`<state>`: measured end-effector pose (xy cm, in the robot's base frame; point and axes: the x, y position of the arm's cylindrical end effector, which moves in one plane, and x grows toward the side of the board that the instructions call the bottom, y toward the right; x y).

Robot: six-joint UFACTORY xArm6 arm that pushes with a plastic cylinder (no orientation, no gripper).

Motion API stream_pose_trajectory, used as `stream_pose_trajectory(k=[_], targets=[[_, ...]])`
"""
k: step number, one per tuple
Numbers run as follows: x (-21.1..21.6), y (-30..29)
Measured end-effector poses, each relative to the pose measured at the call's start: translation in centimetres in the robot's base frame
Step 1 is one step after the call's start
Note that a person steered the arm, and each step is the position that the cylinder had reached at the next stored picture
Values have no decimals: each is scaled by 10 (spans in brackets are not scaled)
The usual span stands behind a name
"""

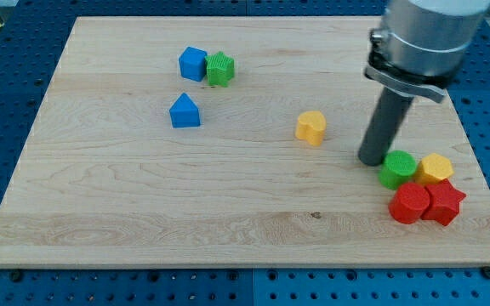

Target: Push the green circle into the red star

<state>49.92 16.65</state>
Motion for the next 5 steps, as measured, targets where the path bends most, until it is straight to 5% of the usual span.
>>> stream_pose_trajectory(k=[3,5], targets=[[28,1],[-17,-159]])
